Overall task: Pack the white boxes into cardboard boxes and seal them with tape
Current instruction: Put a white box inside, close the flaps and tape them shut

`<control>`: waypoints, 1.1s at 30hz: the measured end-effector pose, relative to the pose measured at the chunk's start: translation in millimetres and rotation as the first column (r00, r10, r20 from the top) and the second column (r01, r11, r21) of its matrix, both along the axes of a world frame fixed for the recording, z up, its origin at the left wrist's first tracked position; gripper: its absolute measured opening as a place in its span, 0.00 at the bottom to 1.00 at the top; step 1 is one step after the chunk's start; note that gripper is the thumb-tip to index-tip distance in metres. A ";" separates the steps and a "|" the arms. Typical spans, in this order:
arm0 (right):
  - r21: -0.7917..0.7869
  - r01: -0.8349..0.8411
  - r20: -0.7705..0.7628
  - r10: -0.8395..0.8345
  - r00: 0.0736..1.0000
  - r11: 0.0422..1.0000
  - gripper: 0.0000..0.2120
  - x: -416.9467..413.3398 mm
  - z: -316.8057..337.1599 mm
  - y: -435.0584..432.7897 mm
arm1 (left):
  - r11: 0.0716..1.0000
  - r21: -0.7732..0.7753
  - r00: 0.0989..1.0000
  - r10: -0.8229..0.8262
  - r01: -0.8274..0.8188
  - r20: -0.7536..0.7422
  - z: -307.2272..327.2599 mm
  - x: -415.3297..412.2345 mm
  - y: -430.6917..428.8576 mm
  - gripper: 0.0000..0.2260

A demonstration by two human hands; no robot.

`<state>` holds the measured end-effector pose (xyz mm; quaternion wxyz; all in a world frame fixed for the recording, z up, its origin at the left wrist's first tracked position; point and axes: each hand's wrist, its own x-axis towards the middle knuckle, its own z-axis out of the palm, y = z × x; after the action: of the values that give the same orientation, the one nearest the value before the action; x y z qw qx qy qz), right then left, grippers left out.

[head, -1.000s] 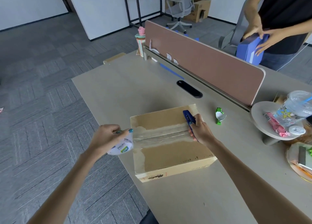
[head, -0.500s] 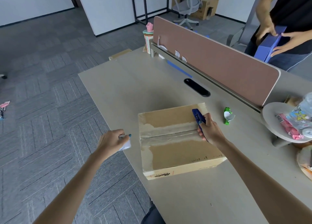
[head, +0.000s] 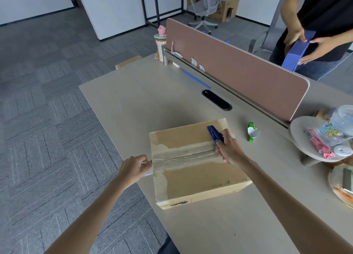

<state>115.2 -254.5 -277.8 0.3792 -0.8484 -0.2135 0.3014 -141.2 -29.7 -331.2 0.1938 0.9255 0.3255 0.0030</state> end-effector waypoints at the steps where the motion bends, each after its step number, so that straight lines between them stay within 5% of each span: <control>1: 0.021 -0.027 -0.004 0.027 1.000 0.999 0.08 -3.2 2.3 2.3 | 1.000 -0.002 1.000 -0.002 0.002 0.009 -2.5 1.1 0.2 0.23; 13: 0.160 -0.215 0.028 0.213 0.977 0.964 0.07 -62.4 -0.5 18.4 | 0.996 -0.085 0.997 -0.016 0.022 0.073 -11.7 25.7 -36.3 0.20; 18: 0.107 -0.184 0.072 0.177 0.982 0.977 0.06 -69.6 -1.7 10.8 | 0.987 -0.128 0.991 -0.081 0.095 0.108 -17.1 47.0 -73.7 0.21; 23: -0.048 -0.177 0.130 0.182 0.975 0.983 0.07 -74.4 -6.1 11.7 | 0.934 -0.341 0.979 -0.035 0.103 0.202 -31.1 44.3 -77.9 0.20; 28: -0.235 -0.195 0.316 0.265 0.911 0.952 0.19 -90.1 -6.2 15.6 | 0.819 -0.553 0.979 -0.046 0.150 0.197 -33.8 31.1 -65.3 0.19; 33: -0.313 -0.155 0.440 0.288 0.851 0.937 0.26 -98.6 -13.7 21.0 | 0.861 -0.479 0.976 -0.080 0.171 0.205 -29.1 17.9 -53.0 0.15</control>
<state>16.6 -233.5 -291.5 0.1594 -0.9087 -0.3553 0.1502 -123.3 -82.7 -360.3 0.4517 0.8604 0.2358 -0.0102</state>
